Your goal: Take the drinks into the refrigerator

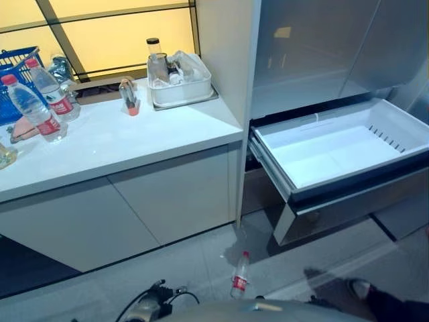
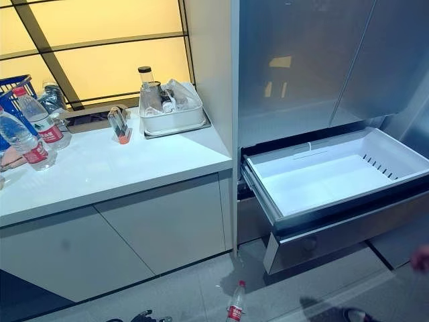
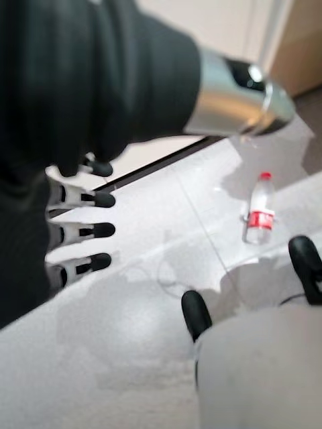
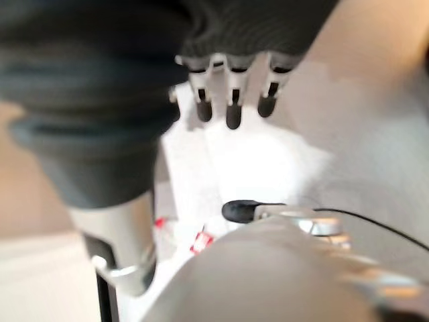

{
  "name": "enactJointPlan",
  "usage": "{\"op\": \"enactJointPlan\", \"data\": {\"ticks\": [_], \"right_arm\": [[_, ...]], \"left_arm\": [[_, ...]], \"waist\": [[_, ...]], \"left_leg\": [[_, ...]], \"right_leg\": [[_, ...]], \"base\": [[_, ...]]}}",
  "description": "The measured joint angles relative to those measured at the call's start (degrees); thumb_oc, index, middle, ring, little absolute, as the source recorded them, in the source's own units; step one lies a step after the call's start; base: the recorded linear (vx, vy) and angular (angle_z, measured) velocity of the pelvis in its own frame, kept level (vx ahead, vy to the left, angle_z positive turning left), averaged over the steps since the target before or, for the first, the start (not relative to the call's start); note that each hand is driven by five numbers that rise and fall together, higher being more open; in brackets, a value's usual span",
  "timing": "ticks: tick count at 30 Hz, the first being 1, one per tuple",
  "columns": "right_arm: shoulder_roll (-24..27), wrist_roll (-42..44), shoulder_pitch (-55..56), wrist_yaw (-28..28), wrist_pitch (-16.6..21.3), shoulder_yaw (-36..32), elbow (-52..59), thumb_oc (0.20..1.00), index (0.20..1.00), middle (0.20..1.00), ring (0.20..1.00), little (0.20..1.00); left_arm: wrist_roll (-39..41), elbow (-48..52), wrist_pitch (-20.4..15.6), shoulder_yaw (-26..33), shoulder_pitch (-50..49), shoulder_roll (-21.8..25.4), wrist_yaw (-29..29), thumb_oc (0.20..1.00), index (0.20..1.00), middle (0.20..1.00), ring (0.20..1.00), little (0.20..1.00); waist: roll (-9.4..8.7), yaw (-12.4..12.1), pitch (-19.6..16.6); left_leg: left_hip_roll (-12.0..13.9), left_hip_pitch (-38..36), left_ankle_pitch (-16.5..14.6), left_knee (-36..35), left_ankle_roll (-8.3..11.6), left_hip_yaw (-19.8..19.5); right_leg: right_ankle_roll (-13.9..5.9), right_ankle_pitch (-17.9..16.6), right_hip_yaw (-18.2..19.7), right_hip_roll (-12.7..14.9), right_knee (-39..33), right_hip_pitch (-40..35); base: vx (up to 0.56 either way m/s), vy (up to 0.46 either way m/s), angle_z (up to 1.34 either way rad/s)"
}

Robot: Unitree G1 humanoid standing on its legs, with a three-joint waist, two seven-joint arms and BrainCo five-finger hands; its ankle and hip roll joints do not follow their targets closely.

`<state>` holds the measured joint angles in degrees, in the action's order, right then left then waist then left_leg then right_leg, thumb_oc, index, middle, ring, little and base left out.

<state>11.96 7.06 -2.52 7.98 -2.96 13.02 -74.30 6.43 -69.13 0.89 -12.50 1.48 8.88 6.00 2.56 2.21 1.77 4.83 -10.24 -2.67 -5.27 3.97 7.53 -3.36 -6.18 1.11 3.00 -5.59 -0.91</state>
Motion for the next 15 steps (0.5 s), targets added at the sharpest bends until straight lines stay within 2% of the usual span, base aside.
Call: {"op": "enactJointPlan", "data": {"ticks": [1, 15], "right_arm": [[3.48, -4.60, -0.03, -3.71, 0.57, 7.26, 4.46, 1.000, 1.000, 1.000, 1.000, 1.000], [3.47, -4.12, -0.57, -3.72, 0.50, 7.79, 4.11, 1.000, 1.000, 1.000, 1.000, 1.000]], "left_arm": [[30.06, 22.80, -5.21, -12.27, 52.93, 23.95, 4.68, 1.000, 1.000, 1.000, 1.000, 1.000], [30.85, 18.74, -3.92, -13.40, 54.00, 23.85, 3.51, 1.000, 1.000, 1.000, 1.000, 1.000]], "waist": [[3.93, 3.35, 0.50], [4.06, 4.11, 0.56]], "left_leg": [[-0.04, -1.04, 0.45, 0.08, 0.42, -0.32], [-0.08, -1.15, 0.45, 0.08, 0.43, 0.11]], "right_leg": [[-0.12, 0.07, -0.75, 0.15, 0.00, -0.94], [-0.14, -0.03, -0.25, 0.09, 0.00, -0.80]], "base": [[0.05, 0.136, 0.10], [0.01, 0.009, 0.00]]}}
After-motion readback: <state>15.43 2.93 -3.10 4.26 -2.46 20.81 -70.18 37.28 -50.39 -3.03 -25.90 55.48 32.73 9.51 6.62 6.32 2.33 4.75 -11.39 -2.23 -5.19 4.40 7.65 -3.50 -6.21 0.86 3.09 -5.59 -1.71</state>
